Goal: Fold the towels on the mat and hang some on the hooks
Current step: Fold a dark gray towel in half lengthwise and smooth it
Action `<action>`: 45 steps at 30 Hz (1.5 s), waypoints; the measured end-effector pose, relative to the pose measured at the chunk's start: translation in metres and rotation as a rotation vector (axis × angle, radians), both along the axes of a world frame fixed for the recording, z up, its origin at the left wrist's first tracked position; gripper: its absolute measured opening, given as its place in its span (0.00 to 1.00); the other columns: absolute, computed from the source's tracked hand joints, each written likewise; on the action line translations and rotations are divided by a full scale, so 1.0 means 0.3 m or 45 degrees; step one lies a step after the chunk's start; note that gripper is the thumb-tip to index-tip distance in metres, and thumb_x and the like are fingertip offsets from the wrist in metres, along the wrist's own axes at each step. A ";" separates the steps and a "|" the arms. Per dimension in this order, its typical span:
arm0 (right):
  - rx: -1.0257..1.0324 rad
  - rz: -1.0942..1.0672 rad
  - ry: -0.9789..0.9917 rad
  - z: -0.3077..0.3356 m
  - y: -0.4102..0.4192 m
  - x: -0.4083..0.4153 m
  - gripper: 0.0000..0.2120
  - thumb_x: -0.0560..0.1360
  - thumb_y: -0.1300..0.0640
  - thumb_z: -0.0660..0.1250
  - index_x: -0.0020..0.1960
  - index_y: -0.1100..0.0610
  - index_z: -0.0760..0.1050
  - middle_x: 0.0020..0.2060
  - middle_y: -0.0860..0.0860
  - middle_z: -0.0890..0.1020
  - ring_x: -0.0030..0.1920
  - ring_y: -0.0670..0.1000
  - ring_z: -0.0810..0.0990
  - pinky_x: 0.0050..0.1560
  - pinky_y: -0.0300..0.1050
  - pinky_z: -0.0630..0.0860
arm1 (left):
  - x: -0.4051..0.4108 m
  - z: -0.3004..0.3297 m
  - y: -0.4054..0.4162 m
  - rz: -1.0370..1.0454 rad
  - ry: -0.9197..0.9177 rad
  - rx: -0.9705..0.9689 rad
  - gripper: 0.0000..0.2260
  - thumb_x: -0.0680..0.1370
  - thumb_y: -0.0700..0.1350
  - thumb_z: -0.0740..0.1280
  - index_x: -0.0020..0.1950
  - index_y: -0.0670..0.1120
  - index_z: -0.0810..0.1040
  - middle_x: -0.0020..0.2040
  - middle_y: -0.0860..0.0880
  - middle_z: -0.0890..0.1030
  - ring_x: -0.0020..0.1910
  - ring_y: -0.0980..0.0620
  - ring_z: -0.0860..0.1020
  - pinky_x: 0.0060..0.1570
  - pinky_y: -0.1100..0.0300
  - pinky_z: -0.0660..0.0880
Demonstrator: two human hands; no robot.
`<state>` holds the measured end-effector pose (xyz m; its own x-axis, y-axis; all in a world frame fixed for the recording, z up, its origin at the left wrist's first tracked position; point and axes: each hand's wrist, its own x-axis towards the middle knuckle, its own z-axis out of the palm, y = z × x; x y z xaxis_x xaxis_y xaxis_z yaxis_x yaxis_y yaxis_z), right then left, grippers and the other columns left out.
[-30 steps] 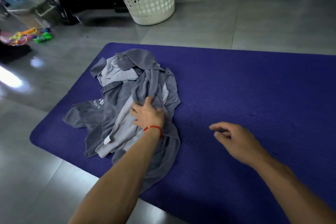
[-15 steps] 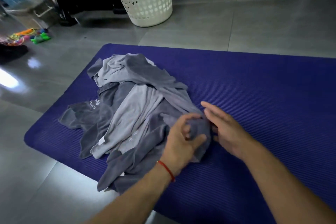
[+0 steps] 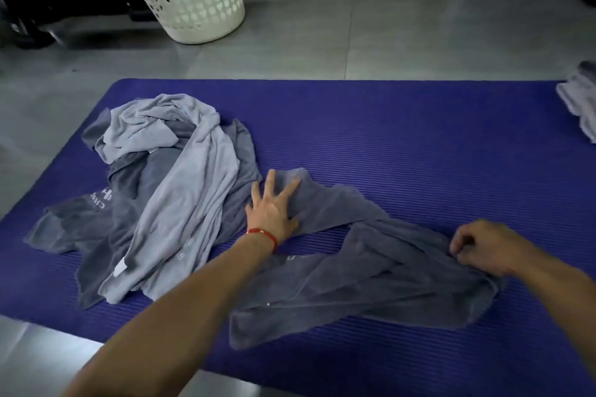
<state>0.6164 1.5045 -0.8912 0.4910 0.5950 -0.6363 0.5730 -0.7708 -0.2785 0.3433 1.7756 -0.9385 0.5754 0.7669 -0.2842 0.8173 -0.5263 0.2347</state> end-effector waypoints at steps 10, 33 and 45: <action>0.772 0.177 0.077 0.064 0.043 -0.160 0.39 0.77 0.49 0.73 0.81 0.37 0.55 0.79 0.35 0.55 0.76 0.35 0.54 0.68 0.35 0.60 | 0.256 0.201 -0.194 -0.100 -0.734 -0.363 0.04 0.77 0.45 0.70 0.50 0.50 0.81 0.40 0.52 0.84 0.39 0.56 0.82 0.37 0.60 0.75; 0.851 -0.404 0.377 0.429 -0.188 0.325 0.18 0.77 0.54 0.64 0.64 0.38 0.73 0.58 0.49 0.82 0.56 0.51 0.80 0.51 0.49 0.74 | 0.651 0.669 -0.404 -0.362 -0.927 -0.780 0.14 0.78 0.37 0.71 0.63 0.46 0.78 0.43 0.43 0.86 0.46 0.46 0.85 0.52 0.50 0.82; 0.260 0.101 0.075 0.048 -0.378 0.253 0.32 0.82 0.48 0.65 0.81 0.47 0.54 0.77 0.48 0.67 0.74 0.50 0.69 0.73 0.51 0.68 | 0.627 0.244 -0.474 -0.947 -0.041 -0.045 0.21 0.75 0.42 0.63 0.69 0.48 0.75 0.61 0.46 0.78 0.61 0.44 0.74 0.63 0.58 0.68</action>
<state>0.6922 1.3912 -0.8768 0.4033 0.7498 -0.5246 0.6076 -0.6480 -0.4591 0.5315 1.6333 -0.8652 0.9474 0.1627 -0.2756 0.2410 -0.9294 0.2796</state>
